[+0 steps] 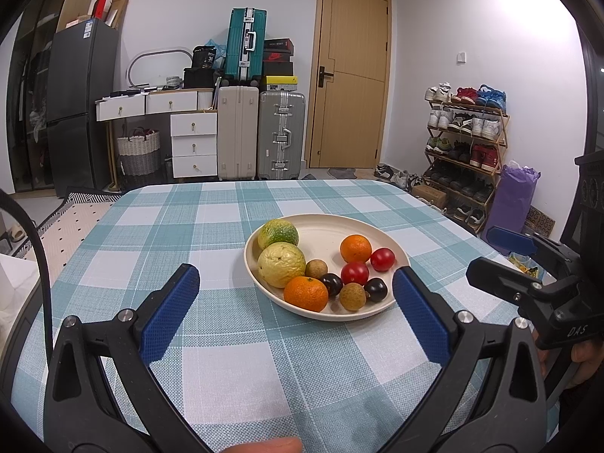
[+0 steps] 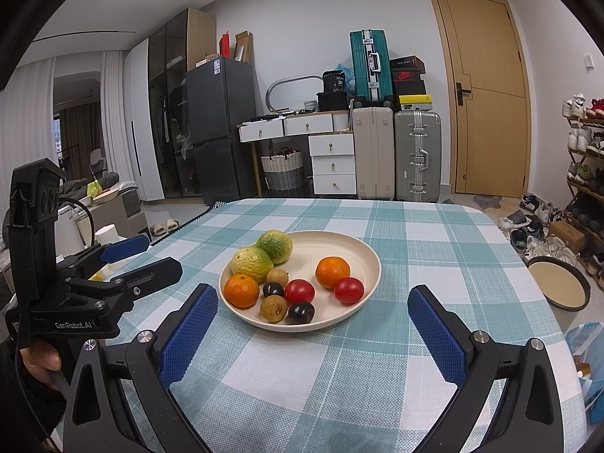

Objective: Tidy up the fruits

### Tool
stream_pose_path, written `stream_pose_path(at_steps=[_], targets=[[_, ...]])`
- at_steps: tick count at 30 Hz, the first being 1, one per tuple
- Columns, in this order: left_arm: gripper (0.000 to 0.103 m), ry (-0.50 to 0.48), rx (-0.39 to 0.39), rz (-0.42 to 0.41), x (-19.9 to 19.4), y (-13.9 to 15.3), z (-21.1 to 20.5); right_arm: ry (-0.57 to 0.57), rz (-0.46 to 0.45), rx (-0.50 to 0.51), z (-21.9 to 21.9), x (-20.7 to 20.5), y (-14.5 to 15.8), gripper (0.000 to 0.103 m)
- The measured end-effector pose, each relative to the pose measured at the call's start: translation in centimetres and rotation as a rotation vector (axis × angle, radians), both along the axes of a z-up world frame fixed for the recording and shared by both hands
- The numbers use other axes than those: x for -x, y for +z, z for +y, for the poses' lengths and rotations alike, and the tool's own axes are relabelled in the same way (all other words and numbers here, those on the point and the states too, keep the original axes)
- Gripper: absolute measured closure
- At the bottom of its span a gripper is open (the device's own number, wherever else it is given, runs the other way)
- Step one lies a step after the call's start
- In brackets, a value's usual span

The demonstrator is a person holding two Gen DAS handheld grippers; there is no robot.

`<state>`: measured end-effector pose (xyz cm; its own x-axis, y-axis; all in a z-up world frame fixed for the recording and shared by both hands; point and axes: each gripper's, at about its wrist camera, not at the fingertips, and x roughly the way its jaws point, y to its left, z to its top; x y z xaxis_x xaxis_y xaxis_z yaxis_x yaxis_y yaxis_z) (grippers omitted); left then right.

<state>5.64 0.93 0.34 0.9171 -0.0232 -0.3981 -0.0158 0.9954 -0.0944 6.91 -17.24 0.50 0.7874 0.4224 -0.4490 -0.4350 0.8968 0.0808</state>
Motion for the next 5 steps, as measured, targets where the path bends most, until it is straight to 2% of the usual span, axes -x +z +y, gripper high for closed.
stream_pose_path(at_steps=[5], targets=[[0.001,0.001,-0.001,-0.001,0.03,0.11,-0.04,0.0,0.0,0.0,-0.02,0.0,0.01,0.0]])
